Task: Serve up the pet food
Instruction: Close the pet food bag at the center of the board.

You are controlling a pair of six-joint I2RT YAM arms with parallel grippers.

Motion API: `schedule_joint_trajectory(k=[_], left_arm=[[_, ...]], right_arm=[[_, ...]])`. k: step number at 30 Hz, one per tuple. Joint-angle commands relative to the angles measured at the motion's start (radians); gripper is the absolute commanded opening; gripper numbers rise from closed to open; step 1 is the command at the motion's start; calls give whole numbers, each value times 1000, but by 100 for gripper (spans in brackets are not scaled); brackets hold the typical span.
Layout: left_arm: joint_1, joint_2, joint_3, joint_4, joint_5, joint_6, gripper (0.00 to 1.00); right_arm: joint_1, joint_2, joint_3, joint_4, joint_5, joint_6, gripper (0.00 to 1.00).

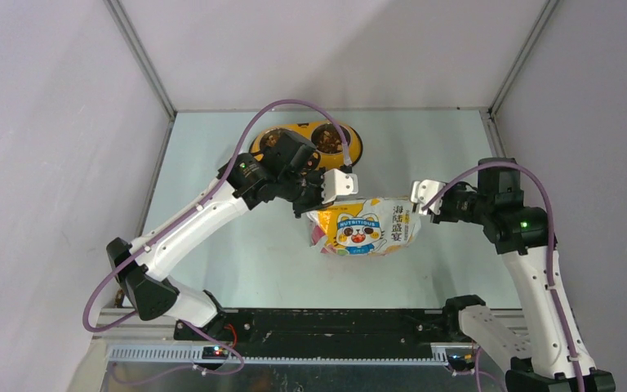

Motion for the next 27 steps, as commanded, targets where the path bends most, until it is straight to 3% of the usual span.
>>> schedule_joint_trajectory(k=[1, 5, 7, 9, 13, 15, 20, 27], left_arm=[[11, -58, 9, -24, -21, 4, 0], [11, -57, 12, -25, -24, 4, 0], [11, -57, 15, -25, -31, 4, 0], [11, -57, 21, -24, -50, 0, 0], [11, -58, 27, -2, -120, -20, 0], [11, -58, 28, 13, -150, -31, 0], [13, -23, 67, 55, -266, -76, 0], [17, 36, 158, 79, -321, -115, 0]], right_arm=[[38, -10, -3, 79, 76, 17, 1], [29, 3, 18, 116, 44, 102, 0], [-27, 50, 75, 92, -48, 158, 0], [-102, 114, 157, 43, -236, 236, 0], [-179, 241, 313, -52, -381, 288, 0], [-179, 267, 323, -62, -358, 288, 0], [-172, 201, 221, 116, -232, 282, 0], [-176, 148, 195, 162, -158, 292, 0]])
